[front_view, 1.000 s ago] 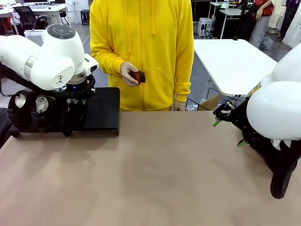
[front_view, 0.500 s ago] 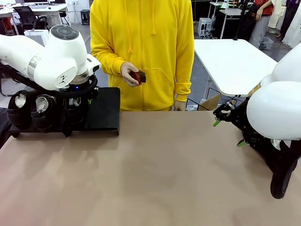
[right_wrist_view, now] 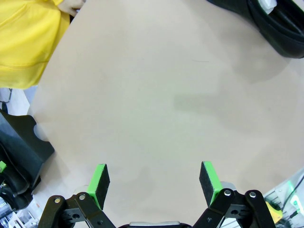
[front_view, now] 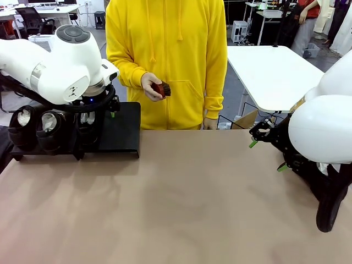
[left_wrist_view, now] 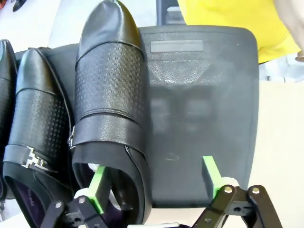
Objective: Organize the shoes by placing them on the stand.
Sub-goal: Place the Shoe from the middle of the table onto the Shoes Stand, then pick up one Shoe and place it in the middle of the table.
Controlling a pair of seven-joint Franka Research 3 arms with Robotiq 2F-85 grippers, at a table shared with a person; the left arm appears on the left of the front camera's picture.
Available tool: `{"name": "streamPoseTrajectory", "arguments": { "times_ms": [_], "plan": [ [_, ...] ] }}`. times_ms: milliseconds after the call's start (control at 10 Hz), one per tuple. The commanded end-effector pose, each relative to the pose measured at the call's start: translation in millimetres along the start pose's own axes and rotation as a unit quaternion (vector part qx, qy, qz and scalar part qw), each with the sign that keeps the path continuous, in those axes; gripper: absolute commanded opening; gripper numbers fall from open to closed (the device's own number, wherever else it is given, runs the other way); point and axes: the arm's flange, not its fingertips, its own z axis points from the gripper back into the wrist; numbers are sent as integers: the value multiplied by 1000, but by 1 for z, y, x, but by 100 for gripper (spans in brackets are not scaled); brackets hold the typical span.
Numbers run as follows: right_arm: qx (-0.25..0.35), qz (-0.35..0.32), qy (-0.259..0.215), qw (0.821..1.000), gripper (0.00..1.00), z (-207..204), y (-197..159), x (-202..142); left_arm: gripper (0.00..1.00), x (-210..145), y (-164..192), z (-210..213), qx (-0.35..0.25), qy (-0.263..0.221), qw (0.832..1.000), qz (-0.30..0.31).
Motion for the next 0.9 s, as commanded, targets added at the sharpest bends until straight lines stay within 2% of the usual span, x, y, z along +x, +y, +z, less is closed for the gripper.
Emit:
{"name": "streamPoseTrajectory", "arguments": {
  "times_ms": [0, 600, 700, 800],
  "plan": [
    [3, 11, -6, 1000, 100, 0, 0, 3, 100, 3, 2, -8, 10, 4, 1000, -5],
    [3, 11, -6, 1000, 100, 0, 0, 3, 100, 3, 2, -8, 10, 4, 1000, -5],
    [3, 11, -6, 1000, 100, 0, 0, 3, 100, -1, 1, -8, 2, 6, 1000, 0],
    [3, 11, -6, 1000, 100, 0, 0, 3, 100, -18, -17, 18, -44, 2, 998, -35]
  ]
}}
